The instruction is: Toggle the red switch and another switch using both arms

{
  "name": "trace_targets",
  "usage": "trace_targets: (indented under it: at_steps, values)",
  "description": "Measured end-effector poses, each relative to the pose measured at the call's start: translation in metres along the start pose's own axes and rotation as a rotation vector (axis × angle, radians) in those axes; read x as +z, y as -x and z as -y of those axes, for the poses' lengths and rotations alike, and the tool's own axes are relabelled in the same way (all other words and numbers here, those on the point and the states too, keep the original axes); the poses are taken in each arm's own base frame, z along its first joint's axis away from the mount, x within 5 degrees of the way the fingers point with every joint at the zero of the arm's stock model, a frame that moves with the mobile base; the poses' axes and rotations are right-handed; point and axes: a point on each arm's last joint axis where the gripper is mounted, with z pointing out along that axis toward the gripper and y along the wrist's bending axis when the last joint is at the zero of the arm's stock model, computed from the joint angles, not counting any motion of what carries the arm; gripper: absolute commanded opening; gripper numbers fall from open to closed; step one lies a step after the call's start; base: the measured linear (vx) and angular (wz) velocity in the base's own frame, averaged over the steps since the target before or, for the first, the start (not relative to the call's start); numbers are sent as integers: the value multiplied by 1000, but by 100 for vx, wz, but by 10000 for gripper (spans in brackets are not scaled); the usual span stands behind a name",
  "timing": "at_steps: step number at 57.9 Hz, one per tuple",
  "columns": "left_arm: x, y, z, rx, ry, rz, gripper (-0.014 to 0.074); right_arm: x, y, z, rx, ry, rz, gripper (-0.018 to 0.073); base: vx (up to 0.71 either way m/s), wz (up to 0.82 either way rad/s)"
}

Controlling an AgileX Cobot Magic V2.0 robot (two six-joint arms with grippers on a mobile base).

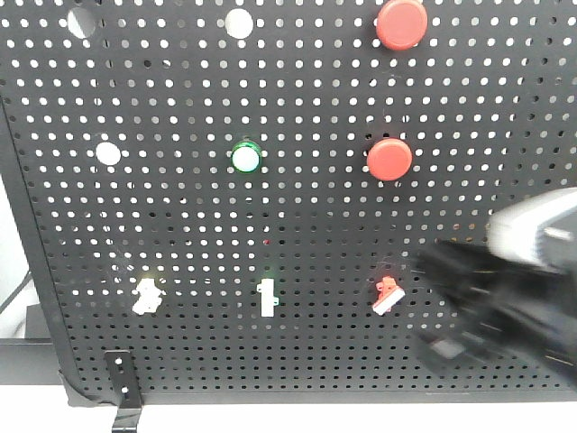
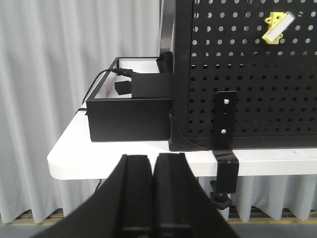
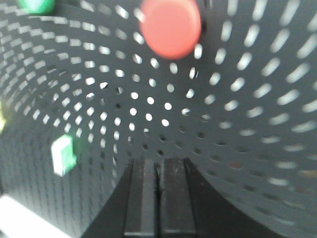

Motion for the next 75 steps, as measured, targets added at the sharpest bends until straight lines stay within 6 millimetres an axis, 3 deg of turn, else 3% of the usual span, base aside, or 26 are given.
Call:
trace_targets:
  at_steps: [12, 21, 28, 40, 46, 75]
  values:
    - [0, 0, 0, 0, 0, 0, 3, -62, -9, 29, 73, -194, -87, -6, 0, 0]
    - [0, 0, 0, 0, 0, 0, 3, -108, -44, 30, 107, -371, -20, -6, 0, 0]
    - [0, 0, 0, 0, 0, 0, 3, -127, -80, 19, 84, -443, 55, -6, 0, 0]
    - [0, 0, 0, 0, 0, 0, 3, -134, -165, -3, 92, -462, 22, -6, 0, 0]
    - [0, 0, 0, 0, 0, 0, 3, -135, -195, -10, 154, -459, 18, -6, 0, 0]
    - [0, 0, 0, 0, 0, 0, 3, -135, -202, -12, 193, -460, 11, -6, 0, 0]
